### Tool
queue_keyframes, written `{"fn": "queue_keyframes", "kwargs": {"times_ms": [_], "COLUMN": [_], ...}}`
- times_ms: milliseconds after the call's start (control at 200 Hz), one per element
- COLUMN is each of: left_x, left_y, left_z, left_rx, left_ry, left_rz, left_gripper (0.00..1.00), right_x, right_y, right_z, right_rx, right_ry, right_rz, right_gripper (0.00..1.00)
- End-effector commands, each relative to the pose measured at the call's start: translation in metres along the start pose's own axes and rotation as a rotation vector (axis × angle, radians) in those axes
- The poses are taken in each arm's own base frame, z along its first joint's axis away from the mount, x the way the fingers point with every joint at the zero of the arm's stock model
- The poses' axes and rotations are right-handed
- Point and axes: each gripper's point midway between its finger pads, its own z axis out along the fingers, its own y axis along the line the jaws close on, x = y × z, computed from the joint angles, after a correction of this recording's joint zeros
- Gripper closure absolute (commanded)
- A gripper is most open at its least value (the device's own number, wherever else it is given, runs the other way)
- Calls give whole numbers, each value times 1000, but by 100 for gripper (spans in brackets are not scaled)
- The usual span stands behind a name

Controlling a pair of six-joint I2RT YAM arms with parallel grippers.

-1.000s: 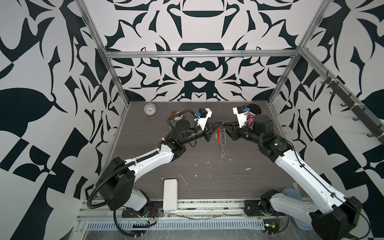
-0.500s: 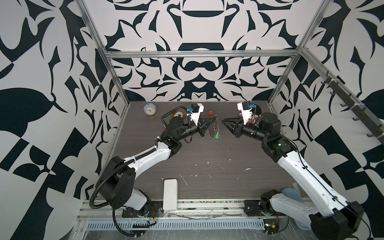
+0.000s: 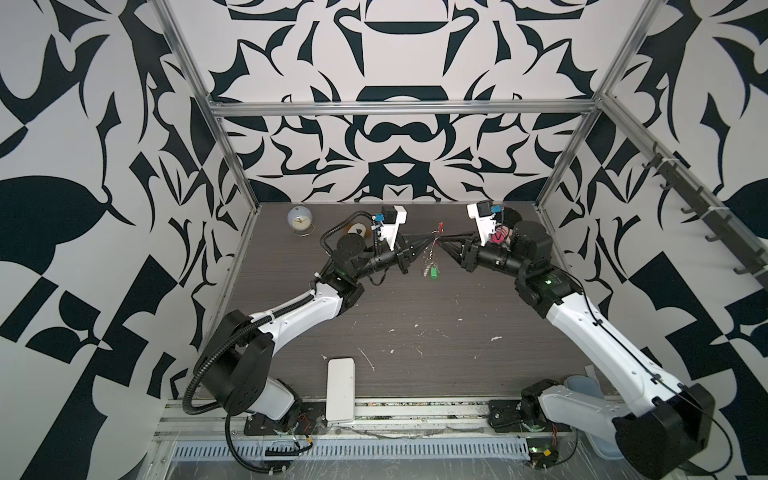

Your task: Put the keys on the keyring

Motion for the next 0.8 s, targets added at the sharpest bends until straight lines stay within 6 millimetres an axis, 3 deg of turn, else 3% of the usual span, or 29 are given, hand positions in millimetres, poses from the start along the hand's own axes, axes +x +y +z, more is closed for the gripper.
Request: {"fn": "queue_keyframes", "kwargs": {"times_ms": [0, 515, 795], "left_x": [-12, -12, -12], "left_y": [-7, -6, -7], "left_z": [-4, 3, 5], "left_rx": [34, 55, 72], "left_ry": [-46, -45, -47], "left_rz": [13, -25, -40], "left_gripper": [100, 100, 100], "right_x": [-27, -27, -29], "right_y": [13, 20, 21], "right_z": [-10, -4, -3], "right_rx": [-39, -112, -120], "right_ry": [-85, -65, -68], "right_rz": [-43, -22, -26], "right_gripper": [76, 73, 86]}}
